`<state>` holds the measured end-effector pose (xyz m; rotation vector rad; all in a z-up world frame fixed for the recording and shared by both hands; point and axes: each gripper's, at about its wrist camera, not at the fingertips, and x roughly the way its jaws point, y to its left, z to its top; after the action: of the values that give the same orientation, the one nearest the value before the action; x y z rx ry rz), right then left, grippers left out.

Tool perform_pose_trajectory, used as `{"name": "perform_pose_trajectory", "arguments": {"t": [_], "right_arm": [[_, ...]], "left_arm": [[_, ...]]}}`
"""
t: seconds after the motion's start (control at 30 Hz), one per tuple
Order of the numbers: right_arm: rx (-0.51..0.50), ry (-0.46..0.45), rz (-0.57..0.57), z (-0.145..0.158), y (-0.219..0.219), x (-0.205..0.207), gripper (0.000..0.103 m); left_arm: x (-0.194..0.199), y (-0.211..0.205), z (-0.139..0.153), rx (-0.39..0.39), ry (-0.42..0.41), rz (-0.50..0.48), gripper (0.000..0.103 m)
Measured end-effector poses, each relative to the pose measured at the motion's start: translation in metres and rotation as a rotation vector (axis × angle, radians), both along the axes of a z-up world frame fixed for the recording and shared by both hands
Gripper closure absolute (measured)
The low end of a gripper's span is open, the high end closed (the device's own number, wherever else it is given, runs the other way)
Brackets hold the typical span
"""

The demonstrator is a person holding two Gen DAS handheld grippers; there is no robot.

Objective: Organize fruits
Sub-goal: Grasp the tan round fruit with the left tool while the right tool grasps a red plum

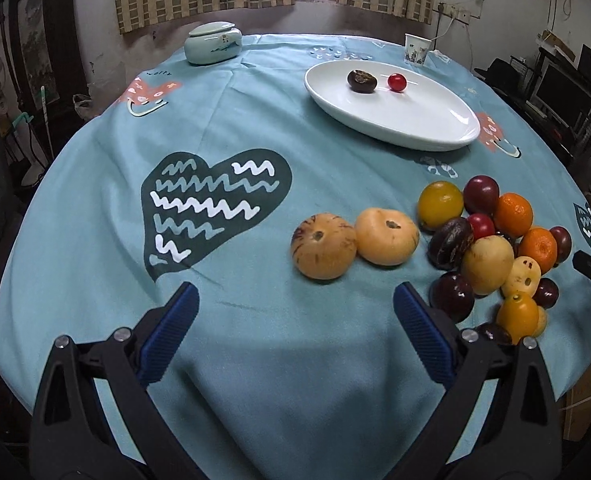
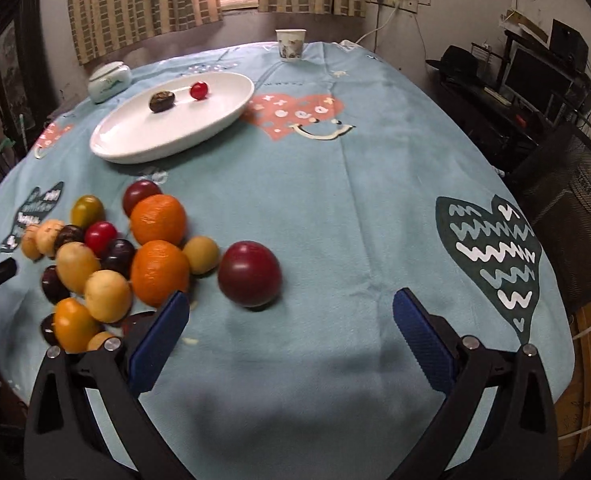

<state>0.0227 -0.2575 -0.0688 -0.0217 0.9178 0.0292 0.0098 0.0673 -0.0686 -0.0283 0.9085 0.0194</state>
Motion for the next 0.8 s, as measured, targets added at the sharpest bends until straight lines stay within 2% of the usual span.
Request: {"name": "perform_pose_trajectory", "arguments": {"t": [0.07, 0.23, 0.3, 0.33, 0.37, 0.4, 0.43, 0.6, 0.7, 0.8], "right_arm": [[0.012, 0.026, 0.01, -0.008, -0.001, 0.004, 0.016], [0.026, 0.031, 0.041, -0.015, 0.006, 0.016, 0.017], [0.02, 0.027, 0.049, -0.018, 0.01, 0.022, 0.032], [0.016, 0.035, 0.053, -0.021, 0.011, 0.026, 0.045], [0.032, 0.051, 0.065, -0.024, 0.012, 0.03, 0.053], [0.077, 0.065, 0.08, -0.027, 0.011, 0.032, 0.06], [0.075, 0.054, 0.073, -0.025, 0.012, 0.032, 0.063], [0.139, 0.089, 0.093, -0.017, 0.016, 0.022, 0.063], [0.131, 0.077, 0.109, -0.007, 0.021, 0.014, 0.063], [0.143, 0.084, 0.122, -0.004, 0.024, 0.011, 0.063]], "left_arm": [[-0.002, -0.001, 0.001, 0.008, -0.003, -0.005, 0.004], [0.002, -0.006, -0.002, 0.01, 0.013, -0.023, 0.004], [0.002, -0.007, -0.005, 0.011, 0.022, -0.026, 0.004], [0.003, -0.007, -0.006, 0.012, 0.025, -0.025, 0.004], [0.004, -0.007, -0.007, 0.013, 0.028, -0.023, 0.004], [0.005, -0.006, -0.008, 0.015, 0.032, -0.019, 0.004], [0.006, -0.005, -0.009, 0.016, 0.037, -0.014, 0.004], [0.014, 0.003, -0.013, 0.012, 0.052, 0.005, 0.004], [0.021, 0.005, -0.018, -0.002, 0.065, 0.001, 0.004], [0.031, 0.002, -0.027, 0.022, 0.082, -0.006, 0.004]]}}
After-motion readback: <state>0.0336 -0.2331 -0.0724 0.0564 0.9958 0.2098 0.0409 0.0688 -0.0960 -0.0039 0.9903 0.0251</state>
